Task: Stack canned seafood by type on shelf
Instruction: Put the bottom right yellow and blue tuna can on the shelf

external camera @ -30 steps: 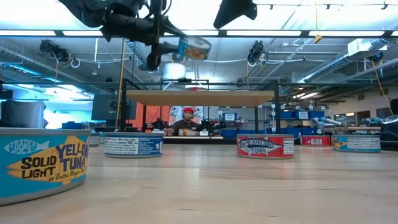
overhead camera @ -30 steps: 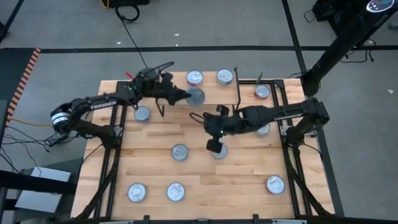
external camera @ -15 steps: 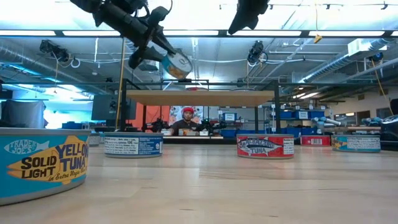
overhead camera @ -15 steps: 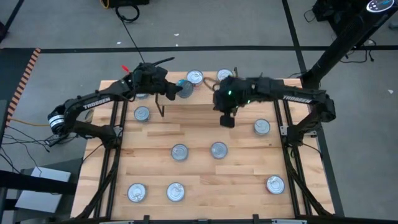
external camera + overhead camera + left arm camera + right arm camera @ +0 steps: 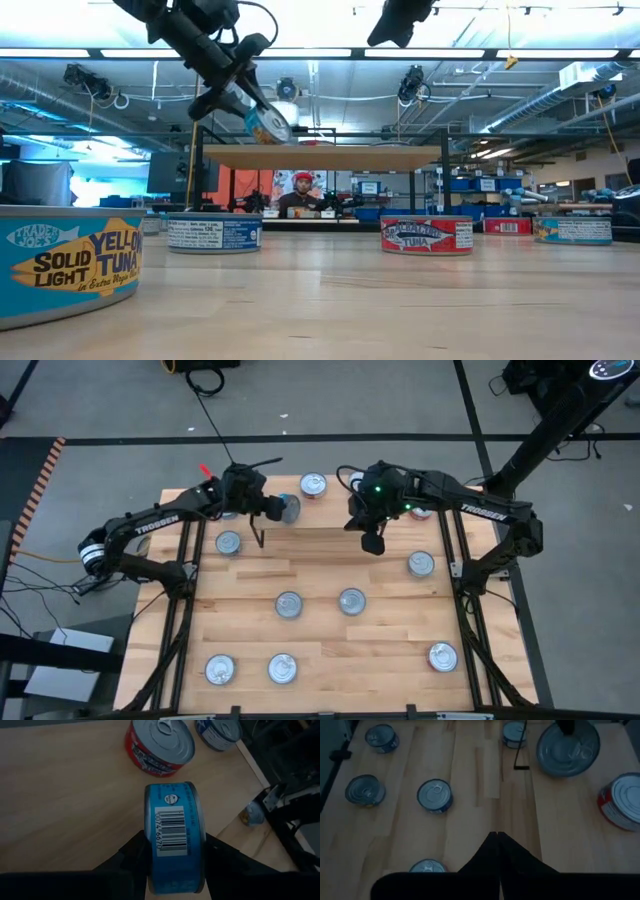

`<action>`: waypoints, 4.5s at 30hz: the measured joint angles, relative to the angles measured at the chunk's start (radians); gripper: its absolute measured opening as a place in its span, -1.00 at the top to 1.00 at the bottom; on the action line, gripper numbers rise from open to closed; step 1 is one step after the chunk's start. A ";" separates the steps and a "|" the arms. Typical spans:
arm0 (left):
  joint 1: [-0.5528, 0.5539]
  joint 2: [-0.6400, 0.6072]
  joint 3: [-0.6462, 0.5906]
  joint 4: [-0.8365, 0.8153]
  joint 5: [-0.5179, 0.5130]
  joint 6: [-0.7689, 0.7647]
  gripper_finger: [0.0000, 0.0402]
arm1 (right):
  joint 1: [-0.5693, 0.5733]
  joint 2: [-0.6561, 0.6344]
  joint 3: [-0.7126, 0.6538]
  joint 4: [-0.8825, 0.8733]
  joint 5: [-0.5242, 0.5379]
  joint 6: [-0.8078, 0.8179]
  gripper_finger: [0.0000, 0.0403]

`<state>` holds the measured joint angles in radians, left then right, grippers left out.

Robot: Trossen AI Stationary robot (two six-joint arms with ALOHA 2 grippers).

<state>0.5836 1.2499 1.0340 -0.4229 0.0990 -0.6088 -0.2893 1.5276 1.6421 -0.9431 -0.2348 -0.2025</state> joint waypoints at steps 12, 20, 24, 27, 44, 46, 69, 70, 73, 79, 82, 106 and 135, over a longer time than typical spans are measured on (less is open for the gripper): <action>0.000 0.000 0.000 -0.057 -0.017 0.031 0.03 | 0.000 0.000 0.000 0.098 0.003 0.102 0.99; 0.006 0.000 0.000 -0.048 -0.023 0.059 0.02 | -0.002 0.000 0.000 0.114 0.031 0.123 0.99; 0.017 0.000 0.000 -0.046 -0.032 0.060 0.02 | -0.005 0.000 0.000 0.121 0.031 0.132 0.99; 0.032 0.000 0.000 -0.046 -0.047 0.086 0.02 | -0.009 0.000 0.000 0.129 0.031 0.137 0.99; 0.061 0.000 0.000 0.053 0.080 0.196 0.27 | -0.016 0.001 0.000 0.142 0.031 0.132 0.99; 0.052 0.000 0.000 0.048 0.083 0.219 0.44 | -0.016 0.001 0.000 0.143 0.031 0.131 0.99; -0.232 0.062 0.000 0.049 -0.200 0.662 0.99 | -0.036 0.001 0.000 0.157 0.032 0.113 0.99; -0.249 0.072 0.000 0.051 -0.246 0.683 0.99 | -0.036 0.001 0.000 0.157 0.032 0.113 0.99; -0.284 0.094 0.000 0.068 -0.355 0.710 0.99 | -0.036 0.001 0.000 0.156 0.031 0.113 0.99; -0.291 0.118 0.001 0.039 -0.368 0.714 0.99 | -0.036 0.001 0.000 0.156 0.019 0.113 0.99; -0.291 0.133 0.000 0.021 -0.357 0.720 0.99 | -0.036 0.001 0.000 0.156 -0.001 0.106 0.99; -0.174 0.146 0.000 0.120 -0.221 0.486 0.99 | -0.033 0.001 0.000 0.156 -0.003 0.097 0.99; -0.130 0.236 0.000 0.144 -0.554 0.340 0.99 | -0.036 0.001 0.000 0.157 0.009 0.104 0.99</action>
<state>0.4536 1.4857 1.0344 -0.2789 -0.4548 -0.2691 -0.3253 1.5288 1.6421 -0.7864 -0.2258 -0.0981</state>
